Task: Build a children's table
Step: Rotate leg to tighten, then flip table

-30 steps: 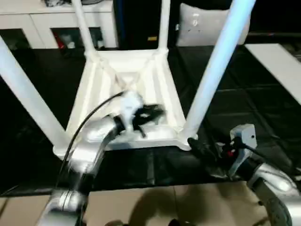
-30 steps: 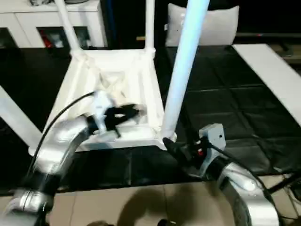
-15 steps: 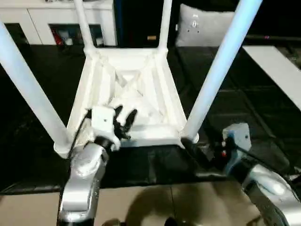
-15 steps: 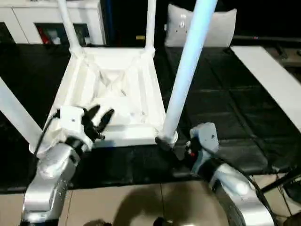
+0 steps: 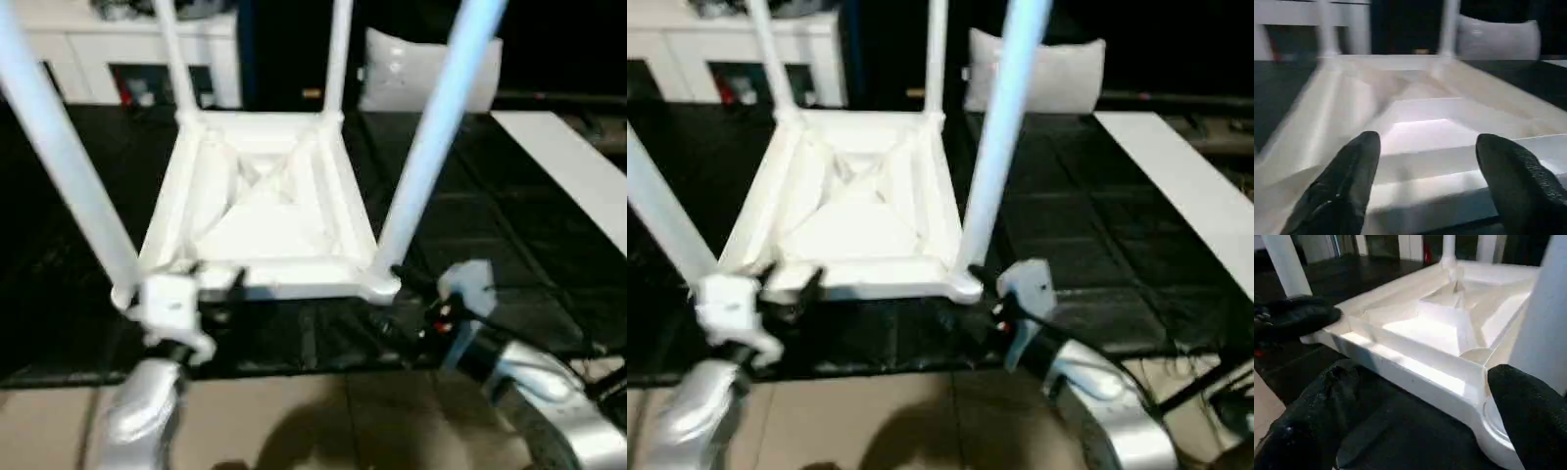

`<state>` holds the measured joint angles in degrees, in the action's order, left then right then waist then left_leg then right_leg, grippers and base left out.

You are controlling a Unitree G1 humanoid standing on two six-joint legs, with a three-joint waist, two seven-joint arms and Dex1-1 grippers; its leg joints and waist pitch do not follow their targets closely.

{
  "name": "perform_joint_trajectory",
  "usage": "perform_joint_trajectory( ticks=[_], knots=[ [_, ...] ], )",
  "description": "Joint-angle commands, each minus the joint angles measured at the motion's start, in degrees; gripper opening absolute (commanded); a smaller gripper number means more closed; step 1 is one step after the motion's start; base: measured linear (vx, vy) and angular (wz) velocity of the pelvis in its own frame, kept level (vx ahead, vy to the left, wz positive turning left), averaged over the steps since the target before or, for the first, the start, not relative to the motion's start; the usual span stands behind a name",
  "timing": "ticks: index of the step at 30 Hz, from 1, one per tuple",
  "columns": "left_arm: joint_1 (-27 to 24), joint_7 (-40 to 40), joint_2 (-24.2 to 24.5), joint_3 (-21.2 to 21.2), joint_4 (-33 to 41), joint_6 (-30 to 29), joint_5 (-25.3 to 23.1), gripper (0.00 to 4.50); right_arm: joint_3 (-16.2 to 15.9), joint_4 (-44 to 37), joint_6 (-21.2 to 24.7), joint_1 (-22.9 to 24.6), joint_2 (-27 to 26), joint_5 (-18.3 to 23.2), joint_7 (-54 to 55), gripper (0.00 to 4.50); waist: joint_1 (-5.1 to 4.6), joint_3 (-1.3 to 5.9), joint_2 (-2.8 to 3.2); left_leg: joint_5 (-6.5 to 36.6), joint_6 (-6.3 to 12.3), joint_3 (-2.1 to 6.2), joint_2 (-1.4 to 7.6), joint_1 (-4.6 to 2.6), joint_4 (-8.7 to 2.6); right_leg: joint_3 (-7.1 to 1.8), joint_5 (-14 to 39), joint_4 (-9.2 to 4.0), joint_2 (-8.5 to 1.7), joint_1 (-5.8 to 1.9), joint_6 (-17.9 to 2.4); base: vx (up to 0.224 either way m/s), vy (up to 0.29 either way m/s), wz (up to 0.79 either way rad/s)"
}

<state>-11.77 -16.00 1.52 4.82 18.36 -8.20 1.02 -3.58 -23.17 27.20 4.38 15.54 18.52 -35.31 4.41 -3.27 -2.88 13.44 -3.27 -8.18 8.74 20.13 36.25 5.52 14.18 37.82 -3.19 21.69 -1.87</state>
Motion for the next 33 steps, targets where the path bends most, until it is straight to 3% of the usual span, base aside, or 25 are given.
perform_joint_trajectory(
  ticks=[1,2,3,5,7,9,11,14,15,16,17,20,22,24,26,28,30,33],
  knots=[
    [-2.4,1.0,-0.3,0.1,3.5,-0.1,-0.4,3.63,0.0,2.3,-1.5,-2.4,-0.7,0.4,-0.3,4.5,-0.4,1.36,-0.96,11.8,2.38,2.24,5.44,0.76,-6.15,-4.6,16.9,-7.22,-6.17,-2.07,-5.3,0.0,0.0,0.0],
    [-2.6,1.1,-0.3,0.2,3.6,-0.1,-0.4,3.78,-0.1,2.5,-1.6,-2.6,-0.8,0.3,-0.4,4.5,-0.27,1.44,-0.34,12.1,2.41,2.26,5.47,0.57,-6.16,-4.56,16.9,-7.16,-6.34,-2.08,-5.9,0.0,0.0,0.0],
    [-4.7,2.1,-0.3,0.7,5.4,0.5,-0.6,3.78,-0.9,4.4,-2.6,-4.1,-1.3,0.0,-0.3,4.5,-0.26,1.05,-0.9,13.1,2.3,2.06,5.49,0.35,-6.31,-4.62,18.2,-7.82,-6.49,-1.9,-5.7,0.0,0.0,0.0],
    [-5.9,2.3,-0.3,0.9,6.5,1.3,-0.5,3.93,-1.3,5.8,-3.5,-5.2,-1.6,-0.4,0.1,4.5,-0.37,0.93,-0.69,12.8,1.92,2.14,5.65,0.47,-6.54,-4.7,16.6,-7.74,-6.63,-2.04,-6.3,0.0,0.0,0.0],
    [-8.9,2.2,0.3,0.6,8.5,3.9,-0.8,4.1,-1.3,9.0,-5.4,-7.9,-2.6,-1.0,0.4,4.5,-0.25,0.44,-1.38,12.7,2.02,2.15,5.79,0.15,-6.83,-4.79,14.3,-7.71,-6.64,-1.87,-6.4,0.0,0.0,0.0],
    [-10.9,3.4,-0.1,1.5,9.3,6.8,-1.7,4.21,-0.6,11.8,-6.9,-9.8,-3.2,-1.8,1.3,4.5,-0.36,0.36,-1.71,10.7,2.15,2.11,5.88,0.45,-7.01,-4.73,10.4,-7.41,-6.53,-2.29,-6.9,0.0,0.0,0.0],
    [-12.8,4.1,-0.5,3.1,10.1,11.0,-1.5,4.39,0.8,14.6,-8.7,-11.7,-4.2,-3.1,4.1,4.5,-0.37,-0.05,-2.5,9.8,2.53,1.96,5.83,0.32,-7.02,-4.78,8.8,-7.33,-6.65,-2.19,-7.2,0.0,0.0,0.0],
    [-15.9,6.7,-0.5,6.1,12.3,17.8,-3.6,4.45,2.5,16.9,-10.3,-12.2,-5.2,-3.2,6.6,4.5,0.0,-0.39,-2.48,8.3,2.52,1.79,5.87,0.0,-7.01,-4.86,6.9,-7.3,-6.7,-2.15,-7.3,0.0,0.0,0.0],
    [-16.4,7.5,-0.3,7.2,12.9,18.9,-4.1,4.45,2.3,17.2,-10.4,-12.0,-5.4,-2.9,6.3,4.5,0.31,-0.51,-2.89,6.6,2.91,1.65,5.93,-0.2,-7.05,-4.79,3.5,-7.01,-6.56,-2.38,-7.2,0.0,0.0,0.0],
    [-16.4,7.6,-0.3,7.4,13.0,18.9,-4.1,4.45,2.2,17.1,-10.3,-11.9,-5.4,-2.7,6.2,4.5,0.31,-0.51,-2.89,6.6,2.91,1.65,5.93,-0.2,-7.05,-4.79,3.5,-7.01,-6.56,-2.38,-7.2,0.0,0.0,0.0],
    [-15.6,6.8,0.5,7.7,13.0,17.3,-2.5,4.45,1.1,16.9,-10.2,-11.3,-5.5,-2.4,5.0,4.5,0.44,-0.46,-3.3,5.1,3.39,1.55,5.92,-0.45,-6.91,-4.76,1.2,-6.84,-6.46,-2.48,-7.2,0.0,0.0,0.0],
    [-12.6,2.7,3.3,6.2,10.9,14.9,1.0,4.45,-0.3,17.5,-10.7,-11.0,-5.6,-2.5,3.9,4.5,0.92,-0.54,-3.55,3.2,3.62,1.47,5.78,-0.84,-6.91,-4.75,-0.6,-6.55,-6.42,-2.34,-7.0,0.0,0.0,0.0],
    [-9.6,0.3,4.8,5.5,8.6,13.2,3.1,4.45,-1.1,18.4,-11.1,-11.1,-5.7,-3.1,4.0,4.5,0.93,-0.44,-3.01,4.2,2.34,1.61,5.78,-0.89,-7.17,-4.67,0.8,-6.48,-6.49,-2.42,-7.1,0.0,0.0,0.0],
    [-6.5,-2.3,6.8,5.0,5.3,12.2,4.9,4.45,-2.0,19.4,-11.9,-11.2,-5.7,-4.1,4.0,4.5,0.79,-0.28,-3.03,5.3,1.19,1.47,5.58,-0.95,-7.17,-4.68,2.1,-6.65,-6.47,-2.34,-7.0,0.0,0.0,0.0],
    [-4.8,-3.2,7.9,5.1,2.9,12.1,5.0,4.45,-2.2,19.7,-12.0,-11.4,-5.9,-4.2,4.0,4.5,0.71,0.27,-3.01,4.3,0.74,1.63,5.68,-0.74,-7.0,-4.72,0.4,-6.28,-6.73,-2.89,-7.5,0.0,0.0,0.0],
    [-3.4,-2.5,8.4,5.7,1.1,10.8,3.8,4.45,-2.3,19.8,-11.8,-11.7,-6.1,-3.9,3.9,4.5,0.68,0.17,-3.06,4.6,0.69,1.54,5.77,-0.85,-7.06,-4.75,0.3,-6.35,-6.74,-2.73,-7.7,0.0,0.0,0.0],
    [-1.4,-1.3,9.3,6.6,-1.2,10.0,3.0,4.45,-2.8,20.2,-11.8,-12.1,-6.4,-3.9,3.6,4.5,0.79,0.95,-2.95,2.7,1.04,1.39,5.7,-1.05,-6.68,-4.77,-2.7,-5.94,-6.78,-2.87,-8.6,0.0,0.0,0.0],
    [3.0,1.5,10.3,8.1,-5.3,7.9,3.2,4.18,-5.0,21.4,-12.1,-13.1,-6.4,-4.1,1.6,4.5,0.89,1.23,-2.97,4.5,0.72,1.5,5.74,-1.01,-6.86,-4.73,-0.7,-6.02,-7.0,-3.16,-8.9,0.0,0.0,0.0]
  ],
)
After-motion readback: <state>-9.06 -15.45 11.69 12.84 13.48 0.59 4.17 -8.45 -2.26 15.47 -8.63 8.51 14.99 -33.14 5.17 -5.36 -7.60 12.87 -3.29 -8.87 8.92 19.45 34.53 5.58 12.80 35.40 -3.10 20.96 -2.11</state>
